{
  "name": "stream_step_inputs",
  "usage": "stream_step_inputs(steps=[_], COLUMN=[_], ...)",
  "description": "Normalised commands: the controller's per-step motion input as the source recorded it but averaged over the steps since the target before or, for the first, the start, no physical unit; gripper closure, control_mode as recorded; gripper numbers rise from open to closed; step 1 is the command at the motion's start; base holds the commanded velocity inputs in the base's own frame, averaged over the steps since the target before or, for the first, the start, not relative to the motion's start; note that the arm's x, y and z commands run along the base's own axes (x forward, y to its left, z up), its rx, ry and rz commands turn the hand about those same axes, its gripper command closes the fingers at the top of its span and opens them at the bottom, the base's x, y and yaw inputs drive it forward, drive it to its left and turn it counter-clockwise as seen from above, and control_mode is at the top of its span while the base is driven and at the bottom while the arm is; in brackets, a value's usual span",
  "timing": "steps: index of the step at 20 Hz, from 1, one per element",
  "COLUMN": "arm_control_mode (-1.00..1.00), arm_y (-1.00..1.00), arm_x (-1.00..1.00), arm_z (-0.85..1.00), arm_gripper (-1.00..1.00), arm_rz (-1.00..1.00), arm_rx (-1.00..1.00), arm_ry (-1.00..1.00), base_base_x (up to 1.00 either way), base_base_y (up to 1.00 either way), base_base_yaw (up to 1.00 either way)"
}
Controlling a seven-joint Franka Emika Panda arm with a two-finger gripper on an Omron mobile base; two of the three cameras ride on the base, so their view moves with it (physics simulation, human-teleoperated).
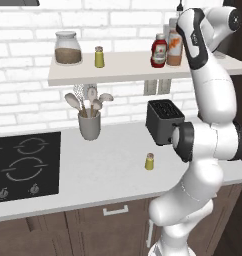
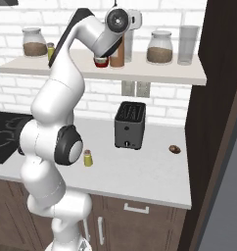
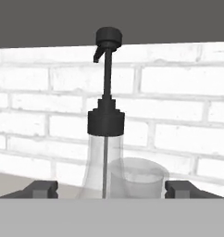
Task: Put the shaker and condiment bottle from the counter next to their counterparts in the cabinet.
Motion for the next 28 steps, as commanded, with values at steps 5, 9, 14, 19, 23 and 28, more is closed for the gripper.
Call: stream_step_inputs(steps=[5,9,14,19,23,28], arm_control_mode=[-1.0,-1.0,-1.0,-1.0,-1.0,-1.0], arm_y=[-0.08,-0.02,0.0,0.03,0.14,0.15], arm_x=[-0.29,-0.39,-0.53,-0.57,-0.71,-0.81], arm_z=[-0.08,-0.03,-0.04,-0.21,-0.44,-0.44], arm_gripper=[-1.0,-1.0,-1.0,-1.0,-1.0,-1.0], arm_rz=[0.0,0.0,0.0,0.02,0.05,0.06], arm_rx=[0.0,0.0,0.0,0.0,0.0,0.01], arm_ry=[-0.03,-0.05,-0.06,-0.01,0.03,0.04], base_base_x=[0.0,0.0,0.0,0.0,0.0,0.0], base_base_y=[0.0,0.0,0.0,0.0,0.0,0.0], base_base_yaw=[0.0,0.0,0.0,0.0,0.0,0.0])
